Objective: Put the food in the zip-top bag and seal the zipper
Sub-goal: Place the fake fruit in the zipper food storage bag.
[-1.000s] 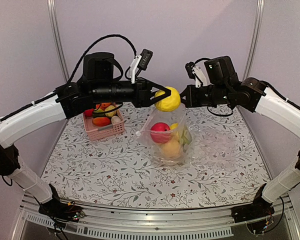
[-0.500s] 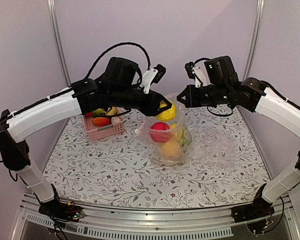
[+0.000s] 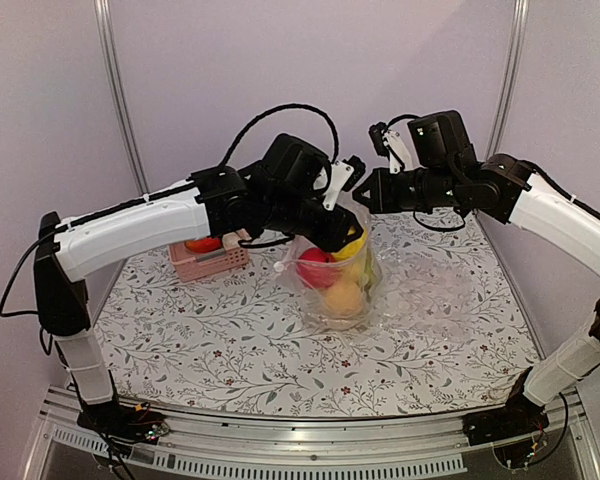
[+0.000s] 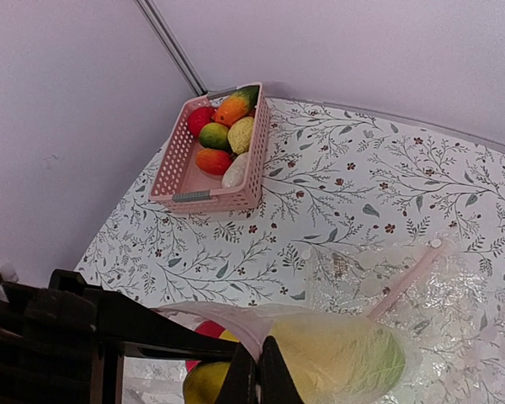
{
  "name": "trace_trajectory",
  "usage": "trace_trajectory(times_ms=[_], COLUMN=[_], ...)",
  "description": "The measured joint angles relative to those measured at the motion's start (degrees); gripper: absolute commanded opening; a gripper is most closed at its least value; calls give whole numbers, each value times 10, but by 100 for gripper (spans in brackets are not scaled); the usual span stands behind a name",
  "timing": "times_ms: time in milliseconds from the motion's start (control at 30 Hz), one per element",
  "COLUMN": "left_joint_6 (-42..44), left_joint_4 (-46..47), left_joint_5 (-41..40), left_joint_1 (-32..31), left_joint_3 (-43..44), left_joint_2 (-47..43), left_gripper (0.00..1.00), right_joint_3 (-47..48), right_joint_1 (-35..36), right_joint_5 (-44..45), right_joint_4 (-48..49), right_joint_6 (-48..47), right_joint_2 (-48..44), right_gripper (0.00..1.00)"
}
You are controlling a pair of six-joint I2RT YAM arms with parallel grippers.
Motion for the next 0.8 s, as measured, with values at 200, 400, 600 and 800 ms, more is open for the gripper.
trace_trajectory(times_ms=[200, 400, 600, 800], left_joint_6=[-1, -4, -2, 3], left_joint_4=[7, 16, 23, 29], left_joint_5=[-21, -27, -23, 22], left_joint_1=[0, 0, 0, 0], left_joint_3=[0, 0, 0, -9], left_joint_2=[10, 10, 10, 4], left_gripper=[44, 55, 70, 77], right_joint_3=[0, -2, -3, -3], right_joint_1=[0, 0, 0, 0], right_joint_5=[-1, -1, -1, 0], right_joint_4=[1, 2, 6, 6], right_joint_6=[0, 0, 0, 1], right_joint_2=[0, 0, 0, 0], right_gripper=[0, 0, 0, 0])
